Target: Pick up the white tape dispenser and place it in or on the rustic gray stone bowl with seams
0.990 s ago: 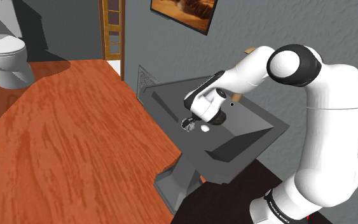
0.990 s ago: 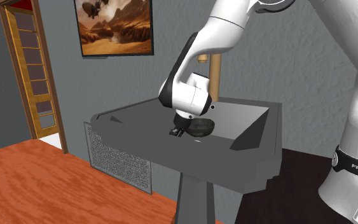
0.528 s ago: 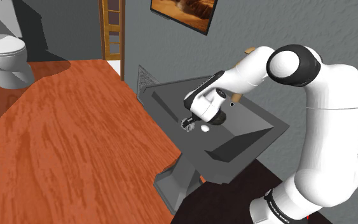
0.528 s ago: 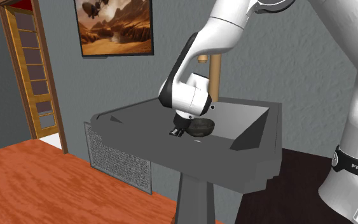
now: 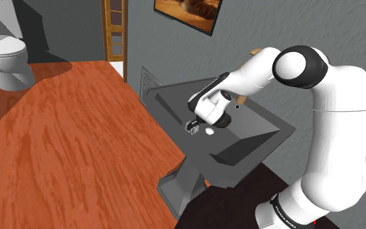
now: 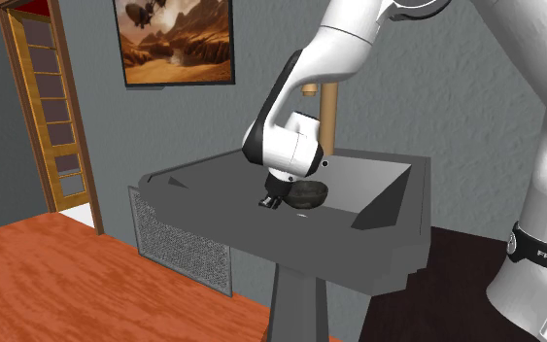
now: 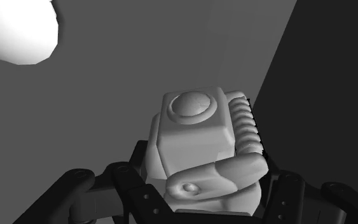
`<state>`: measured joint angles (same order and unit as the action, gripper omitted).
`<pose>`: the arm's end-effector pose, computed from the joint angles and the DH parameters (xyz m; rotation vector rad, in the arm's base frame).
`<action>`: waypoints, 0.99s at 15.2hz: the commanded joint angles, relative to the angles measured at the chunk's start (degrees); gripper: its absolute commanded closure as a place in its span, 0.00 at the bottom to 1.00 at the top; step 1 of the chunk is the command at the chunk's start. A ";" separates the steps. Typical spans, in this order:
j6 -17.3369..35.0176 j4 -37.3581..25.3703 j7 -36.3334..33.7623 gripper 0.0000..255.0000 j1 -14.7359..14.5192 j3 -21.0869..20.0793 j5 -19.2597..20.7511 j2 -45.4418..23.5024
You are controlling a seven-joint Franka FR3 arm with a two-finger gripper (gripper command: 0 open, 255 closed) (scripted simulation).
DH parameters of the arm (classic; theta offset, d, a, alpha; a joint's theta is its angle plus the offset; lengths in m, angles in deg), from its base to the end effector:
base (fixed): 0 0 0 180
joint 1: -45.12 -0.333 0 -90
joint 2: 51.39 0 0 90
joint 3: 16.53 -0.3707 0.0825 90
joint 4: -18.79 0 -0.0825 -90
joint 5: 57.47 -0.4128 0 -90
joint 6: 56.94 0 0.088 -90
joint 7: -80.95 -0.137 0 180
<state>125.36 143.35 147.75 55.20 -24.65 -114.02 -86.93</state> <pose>0.5908 -0.0961 0.1159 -3.0793 -0.1495 -0.5876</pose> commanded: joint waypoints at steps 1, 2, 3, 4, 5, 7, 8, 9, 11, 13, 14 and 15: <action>-0.72 0.43 -0.73 1.00 -0.98 1.07 0.34 0.90; -1.42 0.87 -1.47 1.00 -1.95 2.15 0.71 1.79; -2.12 1.30 -2.25 1.00 -2.92 3.24 1.15 2.67; -2.80 1.73 -3.06 1.00 -3.89 4.32 1.64 3.53; -3.47 2.14 -3.89 1.00 -4.84 5.40 2.19 4.37; -4.78 2.95 -5.59 1.00 -6.73 7.55 3.42 6.03; -5.42 3.34 -6.48 1.00 -7.66 8.62 4.10 6.84; -6.04 3.73 -7.38 1.00 -8.57 9.68 4.83 7.64; -7.27 4.45 -9.20 1.00 -10.37 11.79 6.38 9.21; -8.45 5.14 -11.09 1.00 -12.10 13.85 8.09 10.74; -9.03 5.46 -12.04 1.00 -12.96 14.88 8.98 11.50; -9.60 5.77 -12.99 1.00 -13.81 15.89 9.90 12.25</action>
<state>116.45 148.83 135.73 42.22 -9.89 -105.12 -75.48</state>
